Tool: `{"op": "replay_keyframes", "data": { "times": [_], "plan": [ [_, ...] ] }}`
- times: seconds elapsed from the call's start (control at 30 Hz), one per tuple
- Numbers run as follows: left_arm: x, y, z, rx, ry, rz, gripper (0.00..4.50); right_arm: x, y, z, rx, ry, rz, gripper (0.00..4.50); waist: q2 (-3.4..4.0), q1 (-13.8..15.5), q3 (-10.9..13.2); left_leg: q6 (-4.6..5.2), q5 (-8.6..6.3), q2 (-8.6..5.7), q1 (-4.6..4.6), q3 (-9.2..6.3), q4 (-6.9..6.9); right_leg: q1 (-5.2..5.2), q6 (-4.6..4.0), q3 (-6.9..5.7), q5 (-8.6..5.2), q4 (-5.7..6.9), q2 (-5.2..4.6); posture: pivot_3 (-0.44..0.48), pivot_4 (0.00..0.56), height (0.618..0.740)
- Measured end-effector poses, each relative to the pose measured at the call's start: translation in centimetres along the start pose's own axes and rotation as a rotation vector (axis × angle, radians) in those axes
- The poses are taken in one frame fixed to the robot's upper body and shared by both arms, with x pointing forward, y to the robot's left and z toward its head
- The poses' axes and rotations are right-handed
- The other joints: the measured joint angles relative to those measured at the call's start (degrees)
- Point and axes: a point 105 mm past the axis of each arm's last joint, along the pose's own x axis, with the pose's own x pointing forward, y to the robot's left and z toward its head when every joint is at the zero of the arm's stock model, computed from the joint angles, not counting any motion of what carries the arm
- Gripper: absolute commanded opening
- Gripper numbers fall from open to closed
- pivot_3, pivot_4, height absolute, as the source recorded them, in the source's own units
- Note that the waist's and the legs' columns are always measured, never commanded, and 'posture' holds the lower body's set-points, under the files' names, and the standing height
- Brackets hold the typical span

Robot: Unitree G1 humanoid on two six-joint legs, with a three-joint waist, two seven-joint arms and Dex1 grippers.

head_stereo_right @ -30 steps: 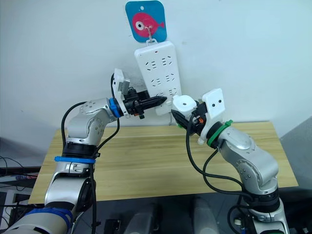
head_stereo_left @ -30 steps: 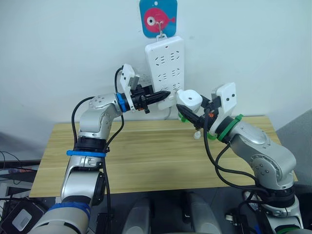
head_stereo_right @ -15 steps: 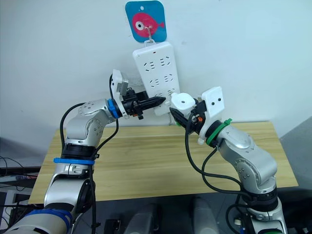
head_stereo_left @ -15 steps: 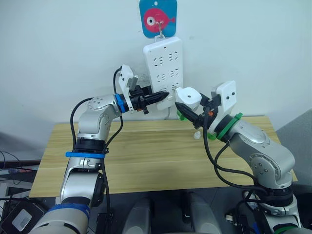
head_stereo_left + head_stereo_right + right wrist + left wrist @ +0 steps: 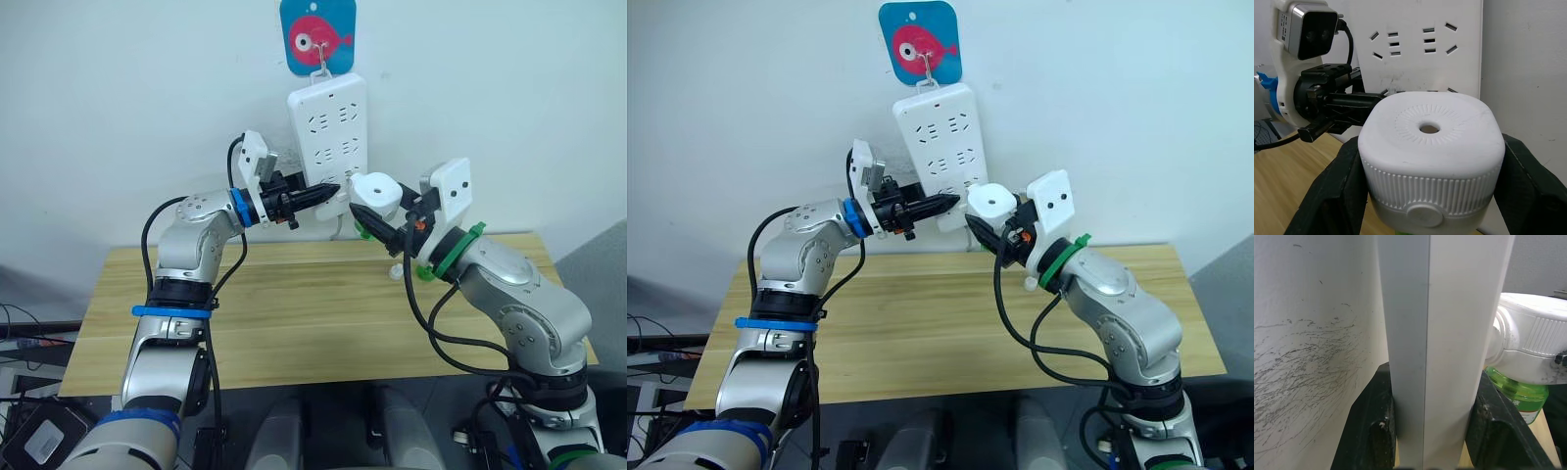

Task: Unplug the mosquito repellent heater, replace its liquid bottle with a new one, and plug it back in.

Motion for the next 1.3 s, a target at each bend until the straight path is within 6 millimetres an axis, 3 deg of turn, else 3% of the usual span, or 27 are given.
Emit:
{"op": "replay_keyframes", "data": {
  "times": [0.4,0.8,0.9,1.3],
  "plan": [
    [-0.1,0.4,-0.1,0.016,0.010,0.034,1.37,1.8,0.0,0.2,0.057,0.025,-0.031,3.04,0.01,-0.1,0.0,0.00,0.00,0.01,0.01,0.02,0.01,-0.02,0.00,0.04,0.00,0.04,-0.01,-0.035,0.214,0.740],
    [-0.4,0.8,-0.2,0.036,0.020,0.065,1.37,3.2,0.3,0.1,-0.038,0.044,-0.031,3.04,0.01,-0.1,0.0,-0.01,0.01,0.01,0.07,0.10,0.08,-0.04,0.00,0.08,0.00,0.19,0.00,-0.037,0.222,0.740],
    [-0.8,1.2,-0.1,0.043,0.022,0.086,1.37,3.8,0.5,0.0,0.072,0.020,-0.042,3.04,-0.01,-0.2,0.0,-0.08,0.05,0.02,0.06,0.17,0.13,-0.24,-0.01,0.17,0.00,0.58,-0.04,-0.038,0.221,0.740],
    [-0.8,1.4,-0.2,0.041,0.022,0.097,1.37,4.1,0.4,0.0,0.017,0.041,-0.039,3.04,-0.01,-0.3,0.0,-0.20,0.12,0.05,0.09,0.14,0.18,-0.31,-0.01,0.16,0.00,0.84,0.01,-0.043,0.223,0.740]
  ]
}}
